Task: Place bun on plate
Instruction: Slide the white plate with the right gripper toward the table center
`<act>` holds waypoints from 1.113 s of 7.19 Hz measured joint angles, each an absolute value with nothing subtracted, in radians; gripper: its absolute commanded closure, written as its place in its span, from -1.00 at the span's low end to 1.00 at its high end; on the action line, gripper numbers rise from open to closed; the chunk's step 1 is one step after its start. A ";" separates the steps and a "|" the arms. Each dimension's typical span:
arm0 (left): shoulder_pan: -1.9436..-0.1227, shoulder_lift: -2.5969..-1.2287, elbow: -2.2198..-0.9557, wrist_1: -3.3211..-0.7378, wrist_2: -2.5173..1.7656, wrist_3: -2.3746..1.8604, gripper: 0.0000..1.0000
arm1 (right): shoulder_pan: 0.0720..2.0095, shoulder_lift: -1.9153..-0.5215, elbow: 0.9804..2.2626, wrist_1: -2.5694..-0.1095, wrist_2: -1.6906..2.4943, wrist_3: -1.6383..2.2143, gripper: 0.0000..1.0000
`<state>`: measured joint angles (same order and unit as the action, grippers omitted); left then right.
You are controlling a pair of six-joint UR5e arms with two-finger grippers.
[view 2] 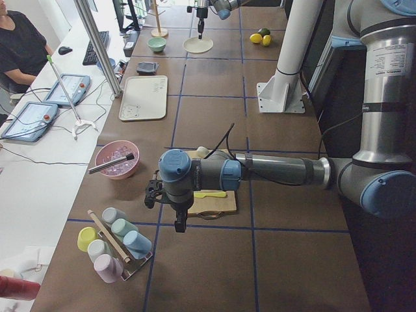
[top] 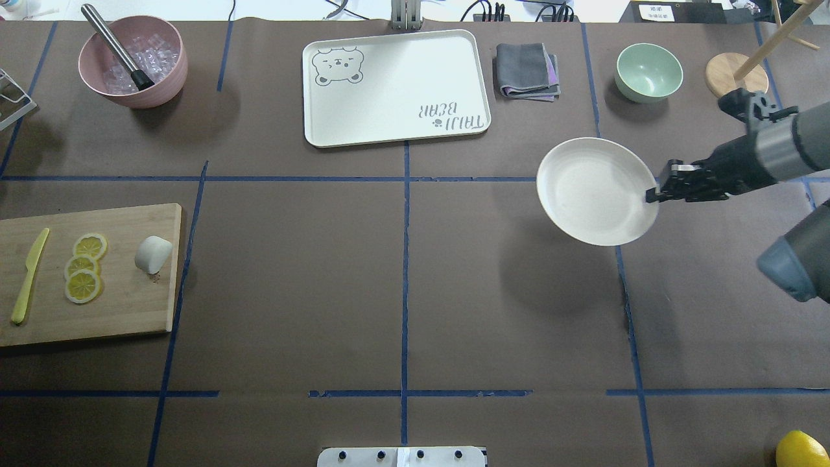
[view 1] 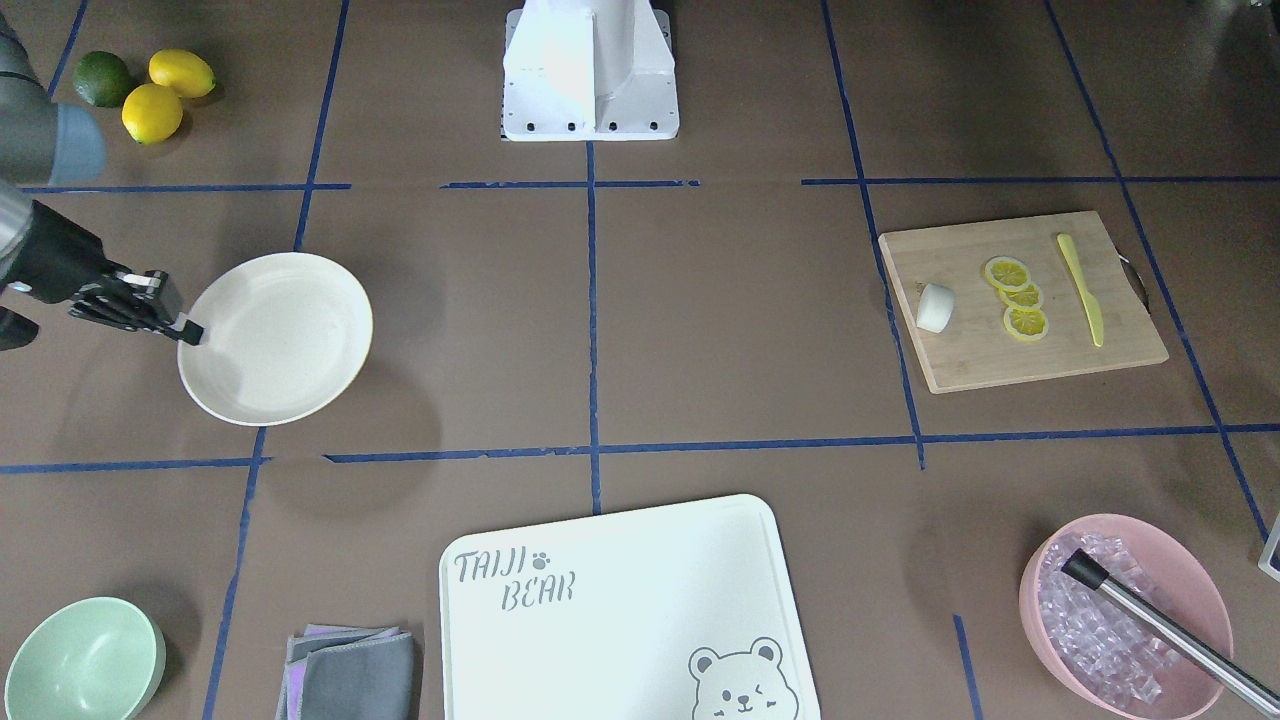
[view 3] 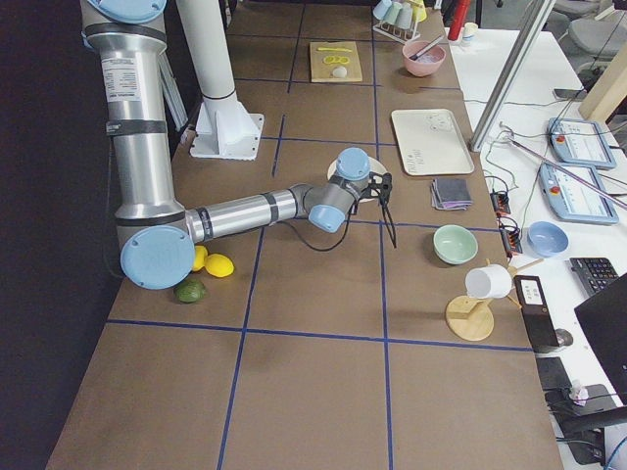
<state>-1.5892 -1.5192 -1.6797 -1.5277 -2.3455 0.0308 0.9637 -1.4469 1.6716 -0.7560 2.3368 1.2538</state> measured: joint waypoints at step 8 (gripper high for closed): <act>-1.589 -1.514 -1.678 -1.529 -2.344 0.031 -1.00 | 0.511 -1.084 1.598 -0.970 1.830 1.543 1.00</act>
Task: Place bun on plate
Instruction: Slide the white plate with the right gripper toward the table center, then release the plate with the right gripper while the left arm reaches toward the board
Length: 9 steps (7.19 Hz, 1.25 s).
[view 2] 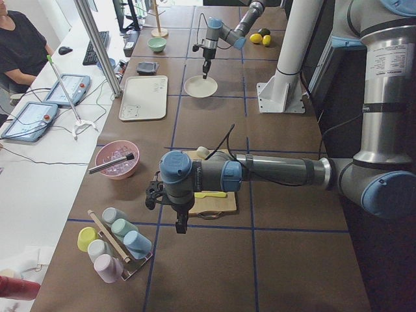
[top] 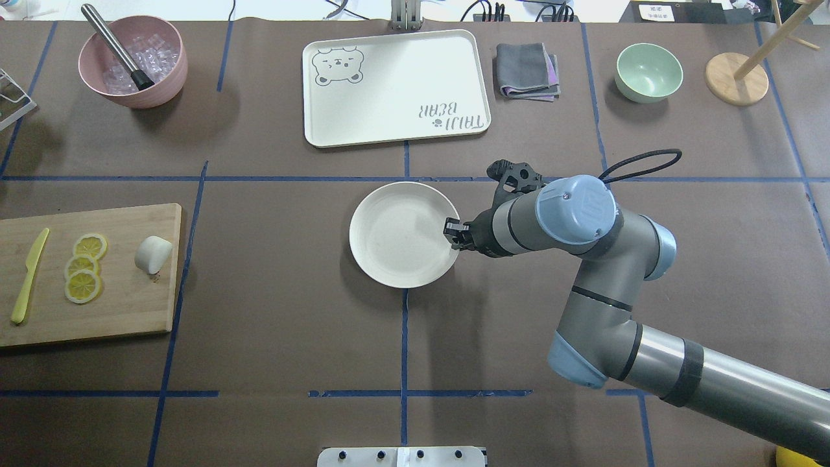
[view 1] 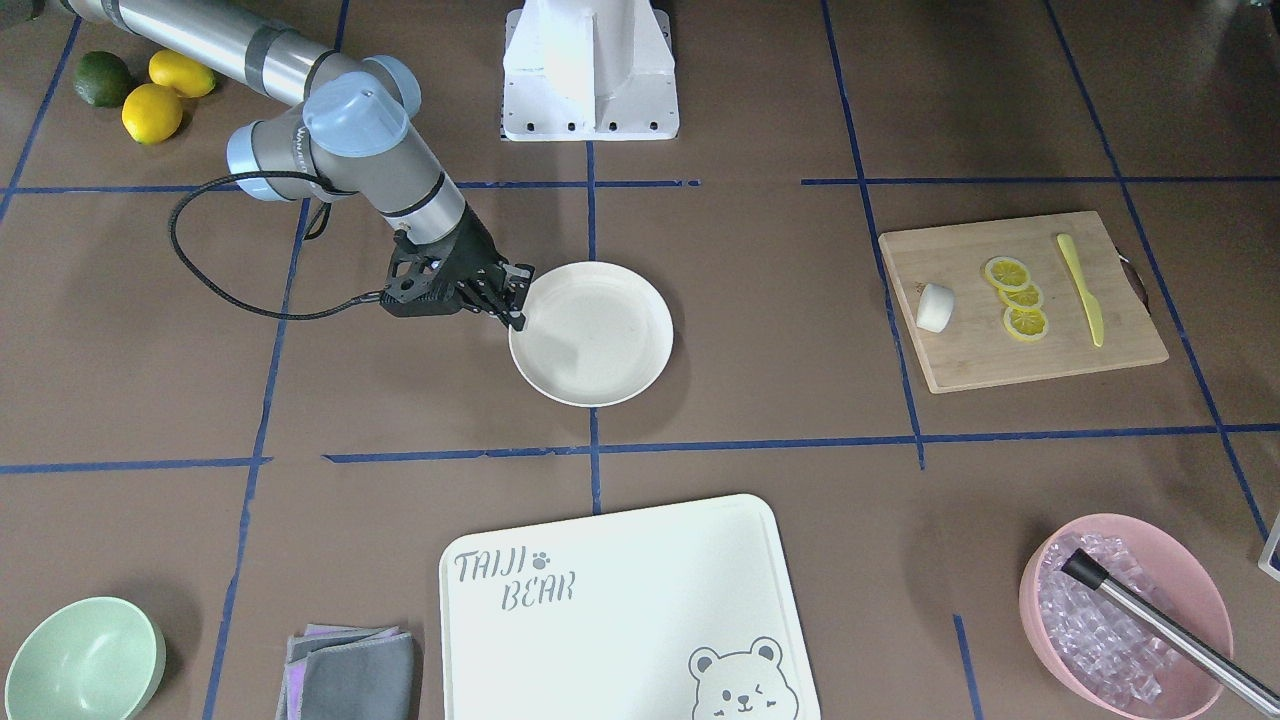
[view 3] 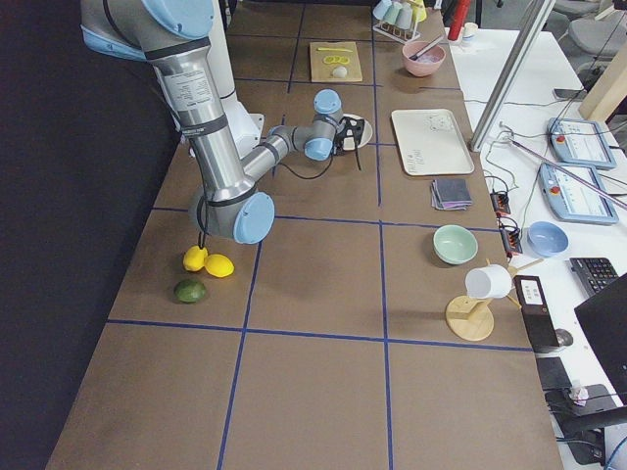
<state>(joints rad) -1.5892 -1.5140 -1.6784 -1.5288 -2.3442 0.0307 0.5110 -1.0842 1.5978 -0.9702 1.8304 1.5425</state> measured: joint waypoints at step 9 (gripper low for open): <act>-1.555 -1.516 -1.699 -1.622 -2.346 -0.016 -1.00 | 0.570 -1.078 1.698 -1.126 1.891 1.534 -1.00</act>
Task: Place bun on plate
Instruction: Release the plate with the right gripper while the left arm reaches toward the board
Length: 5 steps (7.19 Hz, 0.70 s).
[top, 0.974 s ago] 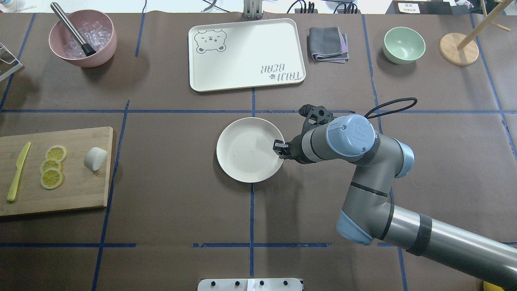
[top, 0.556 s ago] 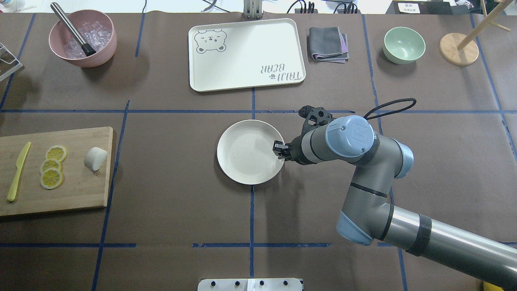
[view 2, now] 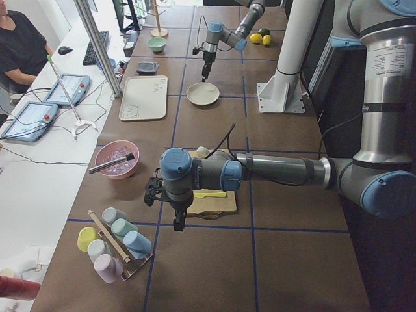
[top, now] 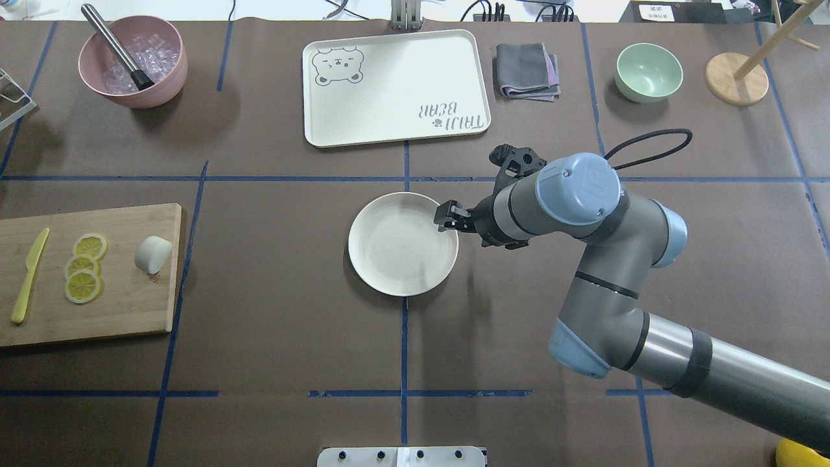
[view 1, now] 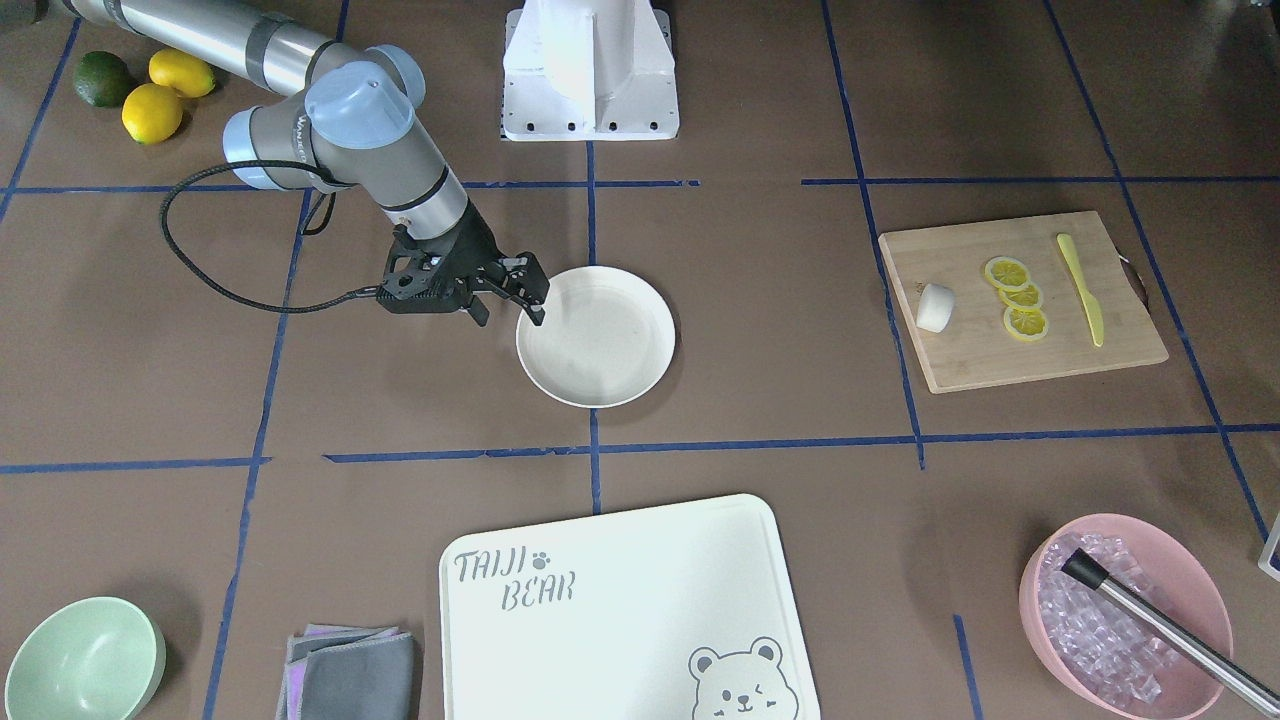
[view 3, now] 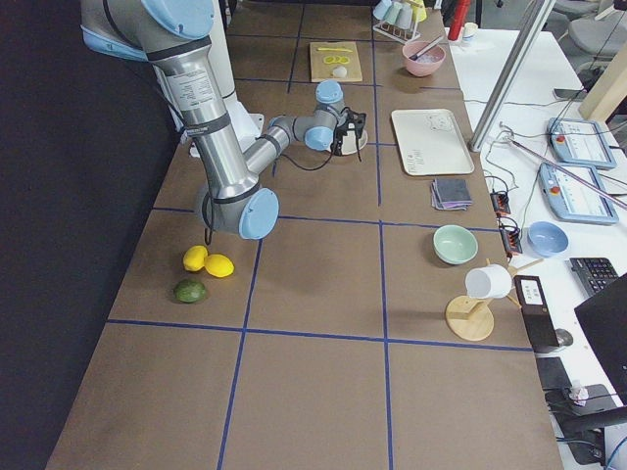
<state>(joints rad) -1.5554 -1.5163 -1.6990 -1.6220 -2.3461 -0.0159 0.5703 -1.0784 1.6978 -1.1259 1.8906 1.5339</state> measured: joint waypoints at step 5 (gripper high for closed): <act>-1.283 -1.518 -1.869 -1.707 -2.328 -0.370 -1.00 | 0.794 -1.134 1.848 -1.379 2.074 1.347 -1.00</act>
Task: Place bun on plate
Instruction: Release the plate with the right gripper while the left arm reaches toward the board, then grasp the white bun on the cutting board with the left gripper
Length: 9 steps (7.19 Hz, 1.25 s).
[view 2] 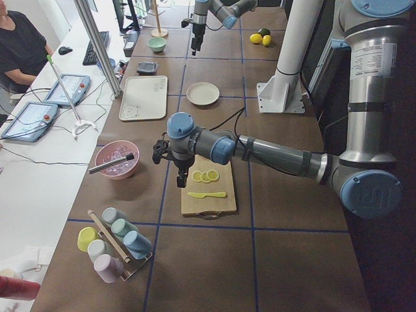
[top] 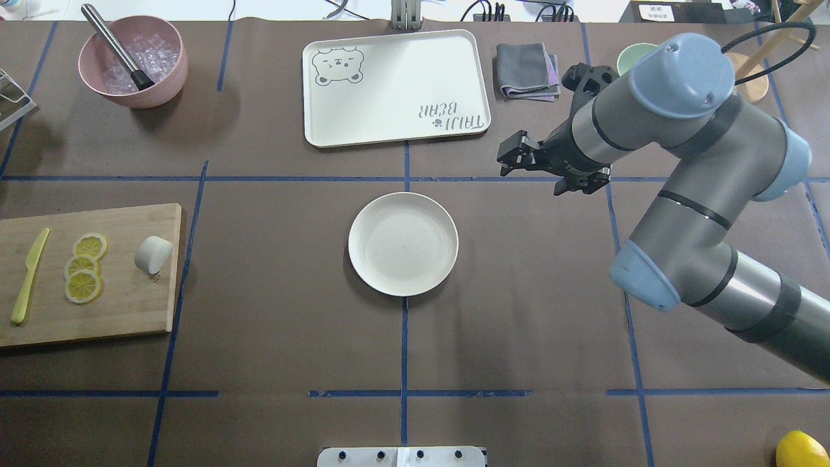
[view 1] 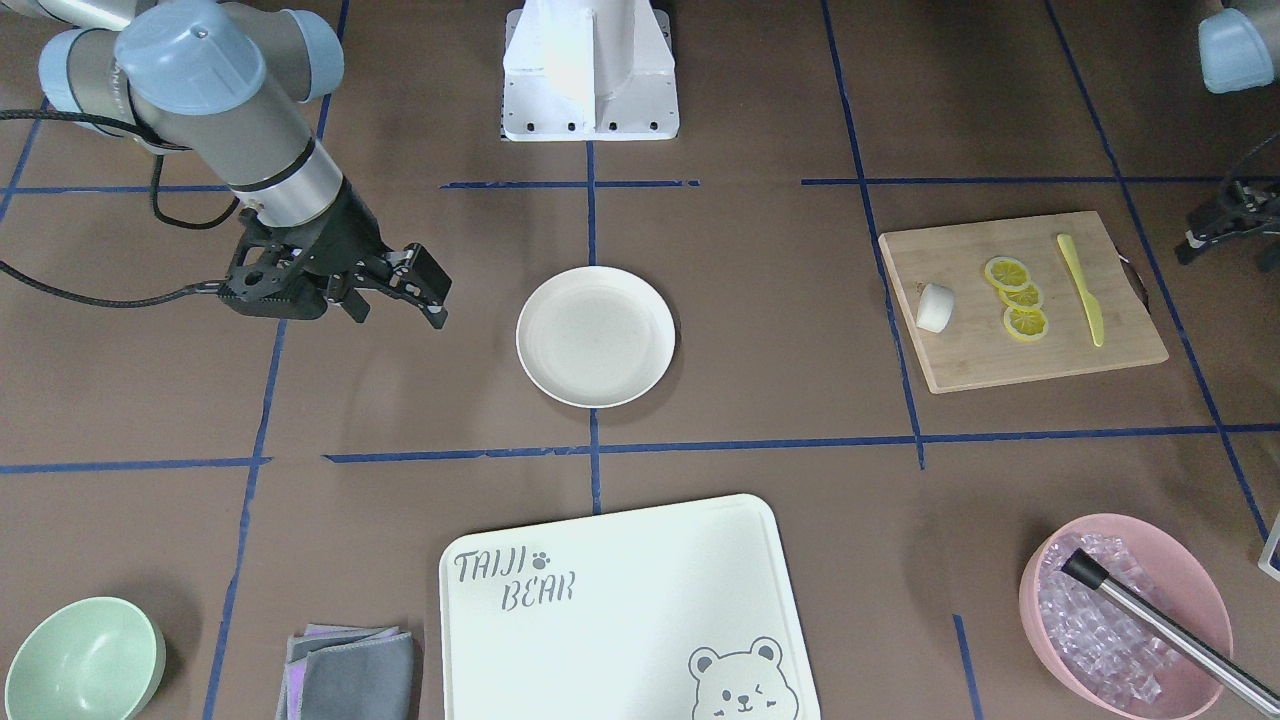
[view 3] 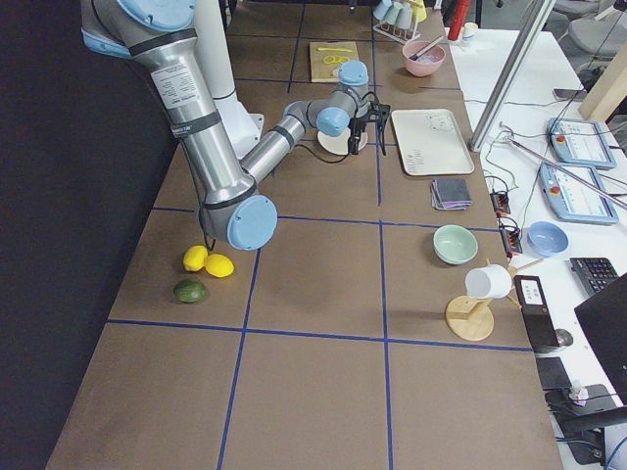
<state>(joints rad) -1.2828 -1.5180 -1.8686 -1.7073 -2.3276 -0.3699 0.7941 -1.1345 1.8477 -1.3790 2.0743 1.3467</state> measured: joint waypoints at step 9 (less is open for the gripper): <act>-0.770 -1.634 -1.832 -1.937 -2.003 -0.960 -0.91 | 1.186 -1.503 1.882 -1.420 2.240 0.540 -1.00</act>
<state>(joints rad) -0.7699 -1.6343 -1.8324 -1.9366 -2.0034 -0.9602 1.1861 -1.5035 1.8816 -1.4203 2.2397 0.5401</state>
